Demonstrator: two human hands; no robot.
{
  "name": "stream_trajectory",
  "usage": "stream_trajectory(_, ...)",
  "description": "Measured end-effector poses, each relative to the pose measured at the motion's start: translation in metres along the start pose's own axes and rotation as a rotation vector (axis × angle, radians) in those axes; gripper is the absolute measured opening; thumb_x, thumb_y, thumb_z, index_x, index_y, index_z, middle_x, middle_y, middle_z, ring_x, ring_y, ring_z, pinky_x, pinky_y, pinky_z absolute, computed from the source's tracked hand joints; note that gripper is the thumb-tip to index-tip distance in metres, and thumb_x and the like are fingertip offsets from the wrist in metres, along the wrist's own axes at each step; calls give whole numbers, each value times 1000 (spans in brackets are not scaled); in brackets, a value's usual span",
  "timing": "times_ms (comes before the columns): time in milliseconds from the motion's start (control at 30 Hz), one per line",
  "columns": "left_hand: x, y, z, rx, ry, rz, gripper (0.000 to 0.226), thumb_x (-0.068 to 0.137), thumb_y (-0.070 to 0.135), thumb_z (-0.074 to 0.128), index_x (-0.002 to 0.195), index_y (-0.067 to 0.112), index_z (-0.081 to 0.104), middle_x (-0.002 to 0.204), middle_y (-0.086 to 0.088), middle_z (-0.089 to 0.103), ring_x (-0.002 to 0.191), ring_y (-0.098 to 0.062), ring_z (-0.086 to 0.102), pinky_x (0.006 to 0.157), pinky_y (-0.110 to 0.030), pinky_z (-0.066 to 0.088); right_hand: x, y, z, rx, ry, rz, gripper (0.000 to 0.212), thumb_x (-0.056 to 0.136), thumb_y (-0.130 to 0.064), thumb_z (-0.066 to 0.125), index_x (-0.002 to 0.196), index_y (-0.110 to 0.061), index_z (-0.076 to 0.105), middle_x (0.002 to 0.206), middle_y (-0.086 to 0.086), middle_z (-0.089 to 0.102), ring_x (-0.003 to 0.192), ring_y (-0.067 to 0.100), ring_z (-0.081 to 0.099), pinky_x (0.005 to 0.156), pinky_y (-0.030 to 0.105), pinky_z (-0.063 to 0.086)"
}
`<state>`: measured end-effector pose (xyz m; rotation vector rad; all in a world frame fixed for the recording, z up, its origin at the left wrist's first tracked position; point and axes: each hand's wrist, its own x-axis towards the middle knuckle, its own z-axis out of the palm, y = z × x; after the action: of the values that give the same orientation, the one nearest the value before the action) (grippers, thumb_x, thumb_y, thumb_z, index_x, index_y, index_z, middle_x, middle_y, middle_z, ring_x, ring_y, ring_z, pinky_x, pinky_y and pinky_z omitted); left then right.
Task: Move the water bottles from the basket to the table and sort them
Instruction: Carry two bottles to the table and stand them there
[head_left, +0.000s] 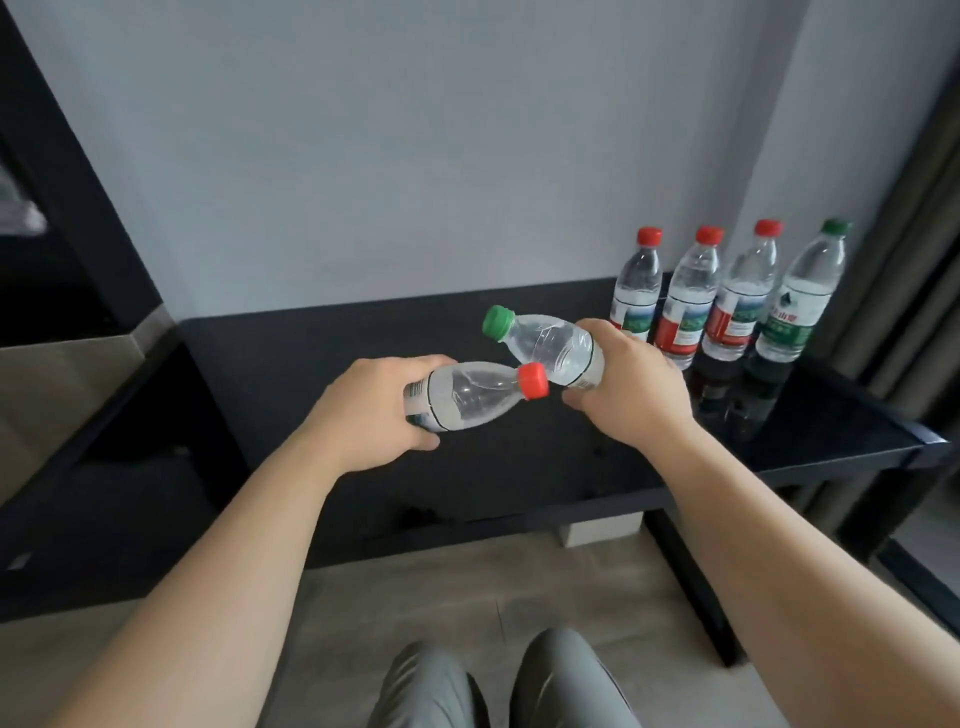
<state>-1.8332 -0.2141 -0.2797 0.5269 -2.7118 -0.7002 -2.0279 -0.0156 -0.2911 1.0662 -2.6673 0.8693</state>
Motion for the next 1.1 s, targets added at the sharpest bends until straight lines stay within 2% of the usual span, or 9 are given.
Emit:
stream_trajectory(67, -1, 8, 0, -105, 19, 18, 83, 65, 15, 94, 116, 67, 56, 106, 30, 68, 103, -3, 65, 90, -35, 58, -2, 2, -11, 110, -23, 48, 73, 73, -28, 86, 137, -38, 51, 116, -9, 68, 109, 24, 64, 96, 51, 52)
stream_trajectory(133, -1, 16, 2, -204, 45, 16, 82, 64, 13, 95, 109, 72, 59, 106, 30, 70, 104, -7, 68, 88, -35, 60, -2, 7, -19, 299, -50, 94, 73, 71, -21, 90, 134, -34, 56, 112, -14, 69, 106, 18, 66, 94, 44, 55)
stream_trajectory(200, 2, 20, 6, -325, 76, 7, 75, 64, 13, 94, 118, 56, 66, 105, 21, 74, 101, -11, 72, 93, -41, 59, -3, 13, -24, 520, -78, 159, 68, 71, -14, 92, 129, -30, 62, 109, -12, 73, 106, 15, 68, 95, 38, 55)
stream_trajectory(300, 10, 25, 17, -526, 100, -22, 61, 69, 8, 92, 120, 32, 70, 103, 10, 77, 98, -13, 74, 95, -45, 58, -3, 23, -25, 844, -130, 255, 55, 74, -4, 90, 119, -26, 68, 104, -5, 78, 104, 19, 73, 100, 47, 56)
stream_trajectory(400, 18, 31, 34, -710, 142, -57, 52, 73, 4, 89, 116, 26, 71, 107, 6, 77, 102, -17, 74, 96, -49, 58, -3, 35, -18, 1002, -186, 274, 52, 77, 1, 86, 120, -22, 70, 106, 2, 78, 106, 25, 73, 104, 54, 53)
stream_trajectory(533, 32, 32, 61, -855, 185, -98, 46, 75, 0, 87, 112, 23, 72, 108, 2, 77, 105, -19, 73, 95, -49, 58, 2, 51, 0, 1091, -235, 269, 53, 79, 0, 84, 124, -22, 68, 116, 7, 75, 114, 30, 70, 109, 58, 47)
stream_trajectory(633, 41, 33, 78, -878, 155, -107, 45, 76, 0, 86, 111, 25, 71, 106, 6, 77, 103, -14, 73, 93, -44, 58, 7, 58, 12, 1116, -259, 273, 55, 81, 2, 81, 127, -22, 66, 118, 7, 75, 116, 29, 68, 110, 56, 47)
stream_trajectory(933, 55, 29, 109, -934, 162, -148, 47, 76, -2, 84, 117, 16, 71, 108, 1, 77, 103, -17, 74, 86, -36, 60, 14, 72, 38, 1111, -276, 290, 55, 79, 6, 80, 126, -20, 66, 116, 8, 76, 112, 27, 70, 98, 44, 53)
stream_trajectory(1100, 56, 20, 119, -962, 162, -163, 46, 77, -4, 83, 117, 15, 70, 108, -1, 77, 103, -20, 74, 85, -37, 60, 12, 77, 47, 1112, -295, 261, 57, 81, 1, 80, 130, -24, 64, 120, 5, 74, 117, 25, 68, 107, 48, 49)
